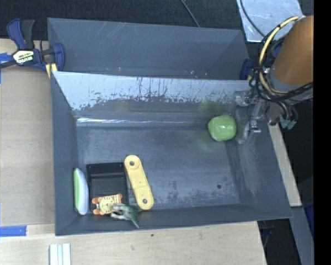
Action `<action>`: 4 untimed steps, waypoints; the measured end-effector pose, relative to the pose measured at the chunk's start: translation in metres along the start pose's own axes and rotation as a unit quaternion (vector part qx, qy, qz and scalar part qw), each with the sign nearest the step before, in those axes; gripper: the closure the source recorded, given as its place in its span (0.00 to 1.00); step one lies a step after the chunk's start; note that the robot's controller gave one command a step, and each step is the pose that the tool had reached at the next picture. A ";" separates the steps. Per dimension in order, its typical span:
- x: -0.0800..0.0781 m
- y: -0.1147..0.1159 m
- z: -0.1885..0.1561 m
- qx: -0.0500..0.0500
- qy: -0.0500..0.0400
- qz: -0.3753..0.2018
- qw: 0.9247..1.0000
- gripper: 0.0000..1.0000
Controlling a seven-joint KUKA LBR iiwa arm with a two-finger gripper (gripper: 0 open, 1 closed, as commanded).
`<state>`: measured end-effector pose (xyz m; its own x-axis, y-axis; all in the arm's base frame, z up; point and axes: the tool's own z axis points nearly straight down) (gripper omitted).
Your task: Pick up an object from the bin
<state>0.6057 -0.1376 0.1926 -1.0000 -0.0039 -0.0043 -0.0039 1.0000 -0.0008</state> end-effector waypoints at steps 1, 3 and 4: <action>0.000 0.000 0.000 0.000 0.000 0.000 1.000 0.00; 0.008 0.057 0.084 0.002 -0.008 0.011 1.000 1.00; 0.008 0.057 0.084 0.002 -0.007 0.011 1.000 1.00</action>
Offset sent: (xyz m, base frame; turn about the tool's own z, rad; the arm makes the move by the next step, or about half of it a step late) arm -0.0048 0.0277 -0.0851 0.0390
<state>0.5977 -0.0809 0.1082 -0.9997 0.0171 -0.0194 0.0172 0.9998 -0.0037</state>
